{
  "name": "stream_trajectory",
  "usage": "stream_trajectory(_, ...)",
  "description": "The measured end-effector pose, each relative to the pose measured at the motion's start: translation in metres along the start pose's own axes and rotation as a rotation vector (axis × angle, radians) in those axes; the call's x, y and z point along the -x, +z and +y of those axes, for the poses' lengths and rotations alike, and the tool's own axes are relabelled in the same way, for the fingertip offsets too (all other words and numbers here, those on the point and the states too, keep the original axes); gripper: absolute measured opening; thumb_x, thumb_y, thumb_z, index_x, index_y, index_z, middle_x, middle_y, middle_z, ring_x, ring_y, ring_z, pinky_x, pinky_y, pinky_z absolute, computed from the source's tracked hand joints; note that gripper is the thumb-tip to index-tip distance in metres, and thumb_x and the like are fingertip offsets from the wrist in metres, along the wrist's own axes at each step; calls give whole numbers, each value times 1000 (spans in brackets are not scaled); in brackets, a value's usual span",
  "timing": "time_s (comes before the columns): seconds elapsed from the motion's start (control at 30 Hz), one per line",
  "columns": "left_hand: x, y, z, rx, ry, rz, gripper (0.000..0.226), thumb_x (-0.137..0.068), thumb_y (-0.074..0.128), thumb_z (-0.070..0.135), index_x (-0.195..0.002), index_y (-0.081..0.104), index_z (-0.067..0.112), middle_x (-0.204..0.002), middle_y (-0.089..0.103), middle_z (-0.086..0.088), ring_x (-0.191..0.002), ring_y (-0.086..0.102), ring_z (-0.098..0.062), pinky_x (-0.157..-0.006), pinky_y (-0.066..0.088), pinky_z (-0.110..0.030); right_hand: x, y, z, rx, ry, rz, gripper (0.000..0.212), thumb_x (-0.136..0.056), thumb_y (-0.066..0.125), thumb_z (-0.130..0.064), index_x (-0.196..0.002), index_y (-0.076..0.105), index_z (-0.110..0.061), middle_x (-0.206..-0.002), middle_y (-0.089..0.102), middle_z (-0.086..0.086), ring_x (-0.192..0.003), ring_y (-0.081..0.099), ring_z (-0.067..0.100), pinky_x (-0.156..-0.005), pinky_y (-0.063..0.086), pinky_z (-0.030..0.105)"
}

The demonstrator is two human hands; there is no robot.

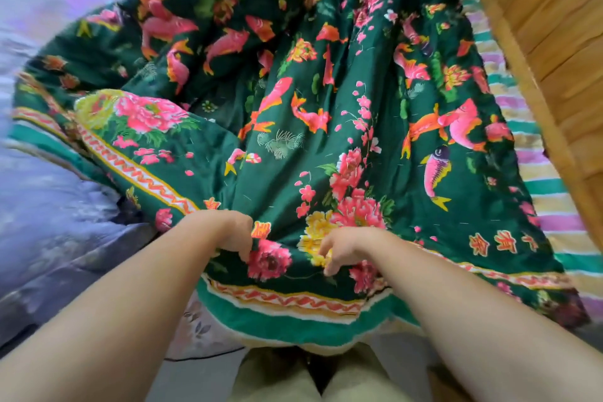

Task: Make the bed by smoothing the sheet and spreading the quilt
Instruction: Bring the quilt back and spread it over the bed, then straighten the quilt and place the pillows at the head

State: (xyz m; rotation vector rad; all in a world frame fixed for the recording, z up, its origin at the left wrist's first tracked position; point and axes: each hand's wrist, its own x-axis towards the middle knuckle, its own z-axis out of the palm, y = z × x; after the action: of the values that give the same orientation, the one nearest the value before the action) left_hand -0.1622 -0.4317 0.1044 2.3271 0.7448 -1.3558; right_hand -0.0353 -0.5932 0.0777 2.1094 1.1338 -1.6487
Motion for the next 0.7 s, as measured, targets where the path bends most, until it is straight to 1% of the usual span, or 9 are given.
stream_trajectory(0.07, -1, 4, 4, 123, 4, 29, 42, -84, 60, 19, -124, 52, 11, -117, 61, -11, -100, 58, -28, -81, 47, -33, 3, -5, 12, -7, -19, 82, 46, -89, 65, -25, -133, 56, -16, -142, 49, 3, -127, 48, 22, -107, 38, 34)
stream_trajectory(0.17, 4, -2, 11, 353, 16, 182, 47, -87, 52, 13, -134, 45, 17, -123, 58, -7, -104, 60, -27, -89, 49, -33, 13, -24, 24, -28, -32, 202, 39, -91, 62, -26, -128, 61, -15, -136, 55, 2, -121, 53, 21, -102, 41, 30)
stream_trajectory(0.23, 14, -11, 14, 404, 12, 258, 43, -92, 49, 14, -134, 45, 18, -127, 57, -8, -108, 60, -28, -92, 49, -35, 20, -40, 25, 18, -43, 247, 33, -93, 58, -25, -123, 64, -13, -129, 61, 4, -113, 59, 20, -96, 46, 28)
stream_trajectory(0.33, 32, -21, 8, 438, -4, 337, 41, -95, 48, 15, -136, 44, 17, -134, 53, -6, -112, 59, -27, -94, 48, -34, 28, -62, 11, 102, -75, 296, 32, -96, 52, -24, -122, 64, -10, -127, 62, 5, -114, 59, 22, -98, 47, 33)
stream_trajectory(0.4, 45, -24, -6, 455, -28, 385, 42, -95, 48, 17, -136, 43, 18, -137, 51, -7, -116, 56, -26, -96, 44, -32, 31, -72, -7, 107, -113, 328, 33, -95, 52, -23, -122, 63, -6, -126, 63, 10, -114, 59, 25, -98, 47, 36)
stream_trajectory(0.47, 59, -26, -27, 473, -73, 424, 43, -95, 50, 20, -137, 43, 18, -139, 49, -7, -121, 52, -25, -97, 42, -31, 34, -80, -33, 128, -163, 342, 32, -94, 52, -22, -119, 64, -6, -121, 65, 11, -110, 61, 25, -94, 49, 34)
stream_trajectory(0.57, 73, -25, -65, 520, -148, 510, 42, -93, 54, 21, -134, 47, 15, -136, 51, -8, -122, 50, -27, -97, 41, -31, 35, -89, -80, 152, -255, 334, 31, -92, 55, -23, -118, 66, -11, -120, 65, 3, -106, 63, 21, -93, 49, 30)
stream_trajectory(0.63, 76, -25, -88, 584, -193, 576, 42, -92, 57, 22, -132, 49, 13, -132, 54, -11, -118, 53, -29, -94, 44, -31, 36, -94, -113, 139, -311, 324, 30, -91, 56, -25, -119, 66, -18, -114, 61, -8, -94, 65, 16, -88, 49, 27)
stream_trajectory(0.7, 82, -23, -117, 647, -234, 654, 42, -91, 58, 23, -131, 51, 12, -129, 56, -14, -116, 54, -30, -94, 45, -33, 30, -97, -160, 158, -365, 326, 28, -91, 57, -26, -117, 67, -21, -103, 64, -9, -79, 62, 10, -78, 48, 25)
